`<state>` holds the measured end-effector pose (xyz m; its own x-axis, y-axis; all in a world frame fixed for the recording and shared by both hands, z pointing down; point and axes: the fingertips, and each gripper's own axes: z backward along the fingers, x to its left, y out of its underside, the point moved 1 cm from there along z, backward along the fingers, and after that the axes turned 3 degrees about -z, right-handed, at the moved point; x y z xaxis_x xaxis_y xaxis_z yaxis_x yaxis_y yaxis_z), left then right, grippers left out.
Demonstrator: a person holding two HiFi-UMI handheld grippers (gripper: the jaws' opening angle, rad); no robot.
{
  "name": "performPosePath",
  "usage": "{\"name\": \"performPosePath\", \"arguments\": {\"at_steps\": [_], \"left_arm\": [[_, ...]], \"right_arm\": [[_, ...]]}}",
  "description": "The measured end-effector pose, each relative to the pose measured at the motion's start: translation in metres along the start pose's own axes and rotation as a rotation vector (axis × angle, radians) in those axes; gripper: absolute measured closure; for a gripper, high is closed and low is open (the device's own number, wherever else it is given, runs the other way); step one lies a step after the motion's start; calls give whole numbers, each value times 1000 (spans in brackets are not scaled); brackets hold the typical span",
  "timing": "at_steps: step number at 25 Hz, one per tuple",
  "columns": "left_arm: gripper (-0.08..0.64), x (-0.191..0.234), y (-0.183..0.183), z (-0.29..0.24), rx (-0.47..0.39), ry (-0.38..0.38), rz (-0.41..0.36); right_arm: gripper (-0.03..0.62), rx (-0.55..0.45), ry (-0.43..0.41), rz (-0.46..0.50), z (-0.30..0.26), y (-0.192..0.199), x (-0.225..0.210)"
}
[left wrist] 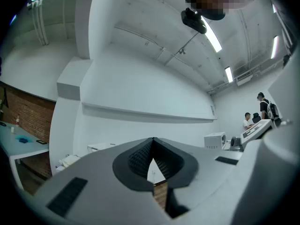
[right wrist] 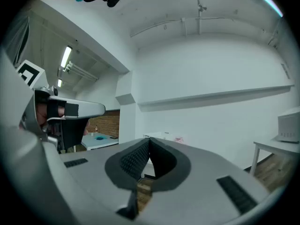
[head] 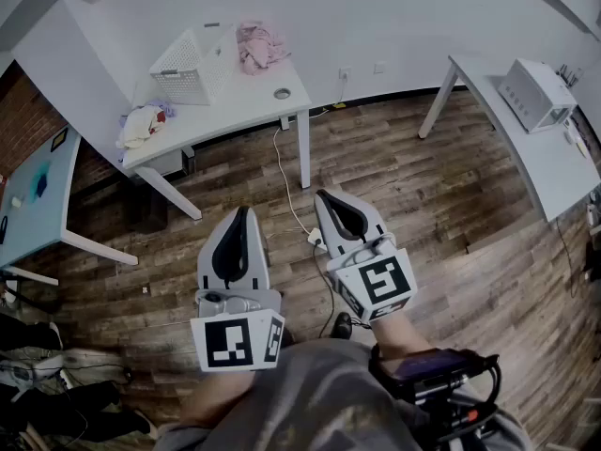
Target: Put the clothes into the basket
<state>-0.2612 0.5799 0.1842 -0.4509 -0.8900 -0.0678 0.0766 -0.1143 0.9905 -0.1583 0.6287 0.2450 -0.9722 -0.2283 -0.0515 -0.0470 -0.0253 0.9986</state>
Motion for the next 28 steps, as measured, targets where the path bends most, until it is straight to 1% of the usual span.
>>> {"name": "performPosePath", "arguments": {"at_steps": [3, 7, 11, 13, 16, 18, 23, 28], "left_arm": [[552, -10, 2, -7, 8, 4, -1], [552, -27, 4, -15, 17, 6, -3], [552, -52, 8, -24, 27, 8, -4], [552, -66, 10, -29, 33, 9, -3], [552, -84, 14, -35, 43, 4, -1], [552, -92, 17, -38, 50, -2, 2], [552, -99, 27, -45, 75, -16, 6], [552, -86, 34, -56, 88, -39, 12]], "right_arm": [[586, 4, 7, -13, 3, 0, -11], [585, -1, -4, -15, 9, 4, -27], [585, 6, 12, -21, 25, 7, -54], [584, 17, 23, -43, 34, 9, -72], [584, 16, 16, -102, 46, 12, -97], [584, 28, 14, -113, 52, 16, -110], [584, 48, -4, -114, 48, 25, -122], [584, 77, -45, -116, 29, 33, -117]]}}
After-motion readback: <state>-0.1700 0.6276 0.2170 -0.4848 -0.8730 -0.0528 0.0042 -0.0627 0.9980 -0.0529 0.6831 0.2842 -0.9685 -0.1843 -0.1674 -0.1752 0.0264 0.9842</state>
